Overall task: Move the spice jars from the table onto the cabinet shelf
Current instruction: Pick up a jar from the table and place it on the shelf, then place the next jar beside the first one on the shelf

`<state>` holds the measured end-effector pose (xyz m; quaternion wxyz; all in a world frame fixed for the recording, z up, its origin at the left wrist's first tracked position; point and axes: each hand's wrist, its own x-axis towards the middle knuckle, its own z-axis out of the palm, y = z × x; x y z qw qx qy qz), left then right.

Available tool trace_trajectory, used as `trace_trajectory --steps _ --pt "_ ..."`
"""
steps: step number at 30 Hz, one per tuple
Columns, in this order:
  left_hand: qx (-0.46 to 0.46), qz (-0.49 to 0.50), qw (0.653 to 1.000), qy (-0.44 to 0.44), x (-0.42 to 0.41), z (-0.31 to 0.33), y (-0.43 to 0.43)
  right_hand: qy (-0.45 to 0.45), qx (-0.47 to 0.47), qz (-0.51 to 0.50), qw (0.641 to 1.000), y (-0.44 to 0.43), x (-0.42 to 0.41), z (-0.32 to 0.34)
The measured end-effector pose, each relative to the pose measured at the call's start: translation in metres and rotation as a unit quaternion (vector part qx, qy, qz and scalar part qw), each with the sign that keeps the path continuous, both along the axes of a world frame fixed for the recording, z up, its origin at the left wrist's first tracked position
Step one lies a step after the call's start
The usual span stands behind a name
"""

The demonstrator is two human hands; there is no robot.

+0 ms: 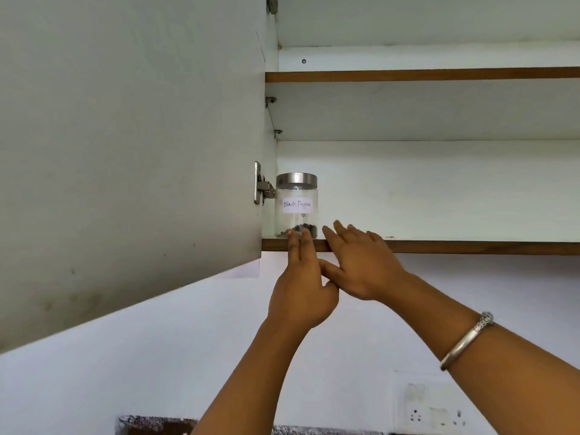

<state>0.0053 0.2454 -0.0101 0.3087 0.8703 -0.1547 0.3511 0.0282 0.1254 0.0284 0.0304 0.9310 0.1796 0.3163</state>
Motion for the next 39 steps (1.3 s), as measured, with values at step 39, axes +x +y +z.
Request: trace_trajectory --steps 39 --pt "0.149 -0.220 0.817 0.511 -0.284 -0.427 -0.285 0.549 0.126 -0.026 0.826 -0.318 -0.305 -0.479"
